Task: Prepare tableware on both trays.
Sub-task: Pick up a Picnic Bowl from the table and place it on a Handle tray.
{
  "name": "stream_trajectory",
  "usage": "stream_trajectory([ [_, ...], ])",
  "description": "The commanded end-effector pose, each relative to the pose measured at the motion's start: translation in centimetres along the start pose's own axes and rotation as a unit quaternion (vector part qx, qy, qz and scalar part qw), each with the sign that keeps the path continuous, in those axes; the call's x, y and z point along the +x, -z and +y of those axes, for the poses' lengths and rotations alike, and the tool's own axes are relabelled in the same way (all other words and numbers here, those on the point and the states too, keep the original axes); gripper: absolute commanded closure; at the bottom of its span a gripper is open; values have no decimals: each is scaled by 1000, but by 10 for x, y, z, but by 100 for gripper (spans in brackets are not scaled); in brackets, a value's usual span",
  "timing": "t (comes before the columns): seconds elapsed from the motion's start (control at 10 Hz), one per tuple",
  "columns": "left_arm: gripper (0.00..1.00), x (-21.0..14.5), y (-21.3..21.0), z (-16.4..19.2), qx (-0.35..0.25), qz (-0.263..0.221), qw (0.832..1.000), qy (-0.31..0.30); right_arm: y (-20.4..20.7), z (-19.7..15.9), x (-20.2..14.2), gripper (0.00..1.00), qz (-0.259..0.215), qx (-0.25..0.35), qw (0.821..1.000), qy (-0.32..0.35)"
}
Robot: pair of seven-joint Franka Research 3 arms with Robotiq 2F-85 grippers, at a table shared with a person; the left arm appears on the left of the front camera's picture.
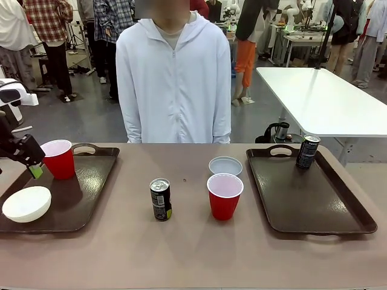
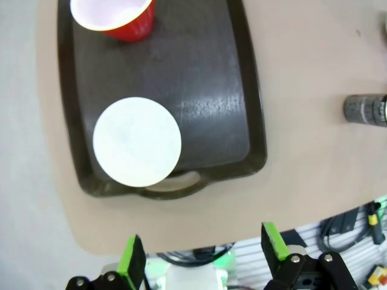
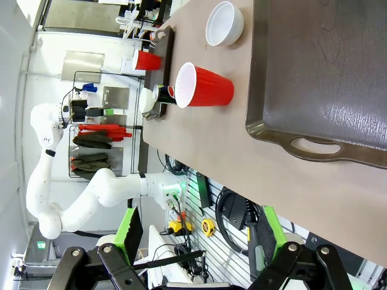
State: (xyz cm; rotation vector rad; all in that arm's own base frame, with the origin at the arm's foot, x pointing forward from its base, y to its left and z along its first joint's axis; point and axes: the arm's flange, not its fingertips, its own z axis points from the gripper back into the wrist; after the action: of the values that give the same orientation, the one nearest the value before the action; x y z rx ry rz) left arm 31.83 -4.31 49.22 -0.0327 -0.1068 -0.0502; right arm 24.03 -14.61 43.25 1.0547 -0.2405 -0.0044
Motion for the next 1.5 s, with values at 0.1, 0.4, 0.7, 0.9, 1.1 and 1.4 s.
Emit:
stream_trajectory([
  [0.1, 0, 0, 0, 0, 0, 0, 1000, 0, 0, 0, 0, 0, 0, 0, 1000, 0],
  [0.4, 0, 69, -1, 74, -235, 94, 967, -1, 9, 76, 24, 0, 29, -106, 993, -50],
  [0.7, 0, 73, -16, 129, -381, 90, 920, 11, 57, 119, 68, 0, 79, -160, 983, -37],
  [0.9, 0, 56, -27, 172, -444, 35, 895, 6, 95, 152, 100, 0, 102, -208, 972, -45],
  [1.1, 0, 30, -38, 238, -508, -14, 861, -25, 142, 185, 131, 0, 108, -256, 959, -56],
  [1.4, 0, 0, -31, 307, -539, -68, 837, -71, 198, 201, 159, 0, 103, -301, 945, -79],
])
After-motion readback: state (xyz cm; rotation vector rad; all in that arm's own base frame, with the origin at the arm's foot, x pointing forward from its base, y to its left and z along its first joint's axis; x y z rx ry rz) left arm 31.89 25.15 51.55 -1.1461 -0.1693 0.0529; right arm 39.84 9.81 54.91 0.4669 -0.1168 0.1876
